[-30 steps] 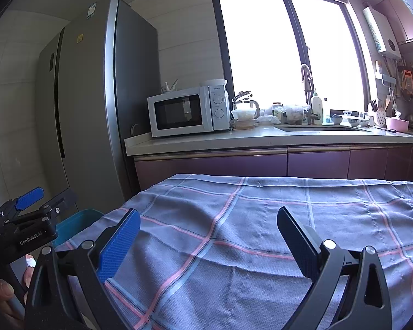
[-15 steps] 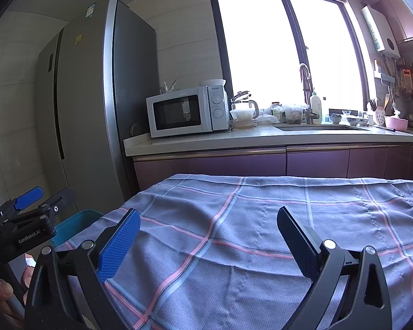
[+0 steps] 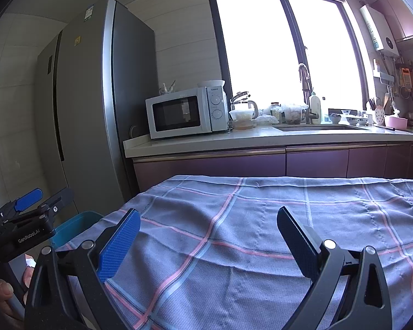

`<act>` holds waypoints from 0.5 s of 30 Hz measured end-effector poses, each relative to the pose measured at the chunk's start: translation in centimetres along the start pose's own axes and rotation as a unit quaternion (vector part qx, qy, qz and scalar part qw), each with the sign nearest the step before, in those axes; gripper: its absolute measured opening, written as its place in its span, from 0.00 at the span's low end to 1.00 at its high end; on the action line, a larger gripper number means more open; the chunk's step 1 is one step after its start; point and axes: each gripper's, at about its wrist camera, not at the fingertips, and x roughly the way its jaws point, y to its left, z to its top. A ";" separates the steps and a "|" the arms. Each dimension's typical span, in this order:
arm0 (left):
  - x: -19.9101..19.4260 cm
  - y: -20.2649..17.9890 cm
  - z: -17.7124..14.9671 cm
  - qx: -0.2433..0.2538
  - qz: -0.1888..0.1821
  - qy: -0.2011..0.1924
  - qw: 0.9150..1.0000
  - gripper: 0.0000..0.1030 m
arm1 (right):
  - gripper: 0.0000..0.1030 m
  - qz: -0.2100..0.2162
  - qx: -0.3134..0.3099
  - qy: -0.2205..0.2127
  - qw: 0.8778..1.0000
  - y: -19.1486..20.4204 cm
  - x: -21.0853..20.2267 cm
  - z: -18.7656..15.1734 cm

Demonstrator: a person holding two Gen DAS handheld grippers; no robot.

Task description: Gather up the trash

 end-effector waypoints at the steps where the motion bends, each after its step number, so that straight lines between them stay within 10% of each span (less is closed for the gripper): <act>1: 0.0 0.0 0.0 0.000 0.000 0.000 1.000 0.95 | 0.93 0.000 0.000 0.000 1.000 0.0 0.0 0.0; 15: -0.1 0.0 0.0 -0.001 0.000 0.000 1.000 0.95 | 0.93 0.001 0.002 0.000 1.000 -0.2 0.0 0.0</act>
